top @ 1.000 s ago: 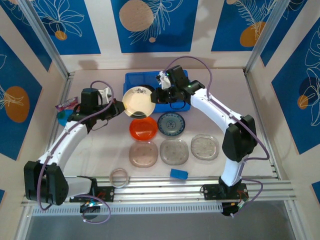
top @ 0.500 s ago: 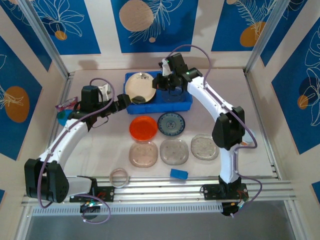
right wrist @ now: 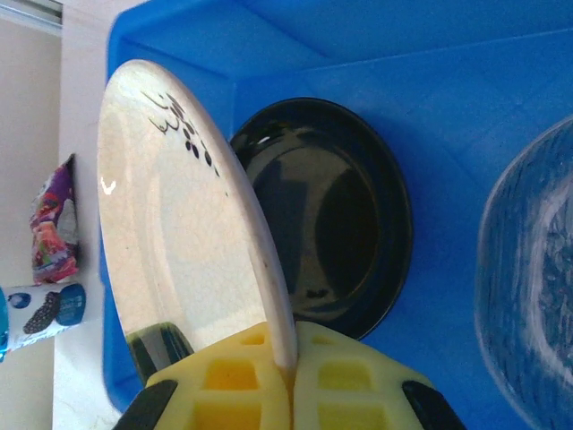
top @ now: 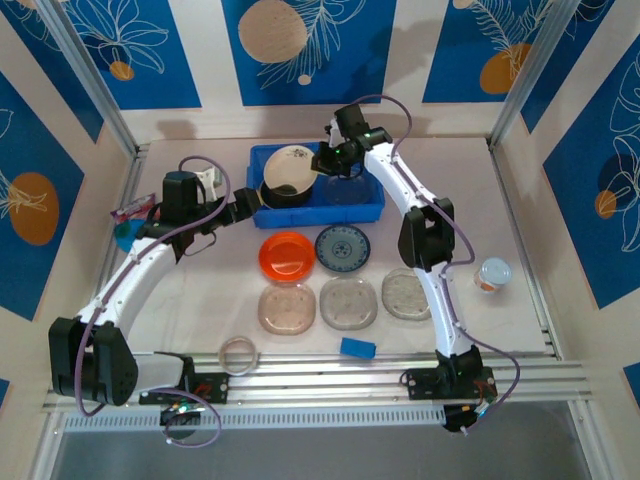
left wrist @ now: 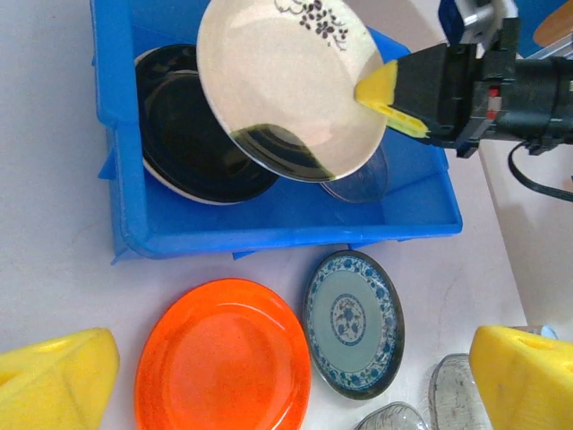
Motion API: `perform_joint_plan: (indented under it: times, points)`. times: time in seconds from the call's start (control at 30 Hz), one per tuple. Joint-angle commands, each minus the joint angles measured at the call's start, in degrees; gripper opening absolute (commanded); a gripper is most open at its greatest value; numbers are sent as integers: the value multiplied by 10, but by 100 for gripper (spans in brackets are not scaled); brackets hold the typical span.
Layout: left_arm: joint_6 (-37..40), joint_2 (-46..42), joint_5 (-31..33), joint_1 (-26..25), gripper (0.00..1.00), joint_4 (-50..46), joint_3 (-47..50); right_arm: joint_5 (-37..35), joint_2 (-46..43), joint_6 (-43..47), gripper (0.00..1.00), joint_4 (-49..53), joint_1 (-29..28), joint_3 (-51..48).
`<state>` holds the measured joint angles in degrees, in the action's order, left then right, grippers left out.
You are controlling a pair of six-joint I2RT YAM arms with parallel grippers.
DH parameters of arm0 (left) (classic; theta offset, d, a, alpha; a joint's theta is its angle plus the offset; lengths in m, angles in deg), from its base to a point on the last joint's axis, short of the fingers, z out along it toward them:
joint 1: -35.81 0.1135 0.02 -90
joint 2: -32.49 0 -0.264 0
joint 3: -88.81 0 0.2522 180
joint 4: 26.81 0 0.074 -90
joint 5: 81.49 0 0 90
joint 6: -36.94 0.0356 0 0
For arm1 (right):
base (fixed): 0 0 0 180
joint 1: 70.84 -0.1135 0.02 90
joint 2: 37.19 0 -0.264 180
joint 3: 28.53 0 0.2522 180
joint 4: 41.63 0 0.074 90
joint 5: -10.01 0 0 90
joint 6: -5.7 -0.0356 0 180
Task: Place the plates into the plastic bin on the countertop
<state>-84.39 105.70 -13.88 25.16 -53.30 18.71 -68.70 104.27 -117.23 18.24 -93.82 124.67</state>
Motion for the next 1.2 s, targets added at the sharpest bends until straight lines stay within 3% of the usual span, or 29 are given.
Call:
perform_joint_plan:
  times: [0.0,0.33,0.53,1.17]
  points:
    - [2,2,5,-5,100,22,7,37,24,-13,0,14,3,38]
    - [-7,27,-6,-7,99,33,7,64,64,-46,0,-39,4,46]
    - [-11,38,-4,-13,99,41,9,64,99,-51,0,-17,1,94]
    - [-10,49,14,-25,99,48,17,54,128,-49,1,0,-20,117]
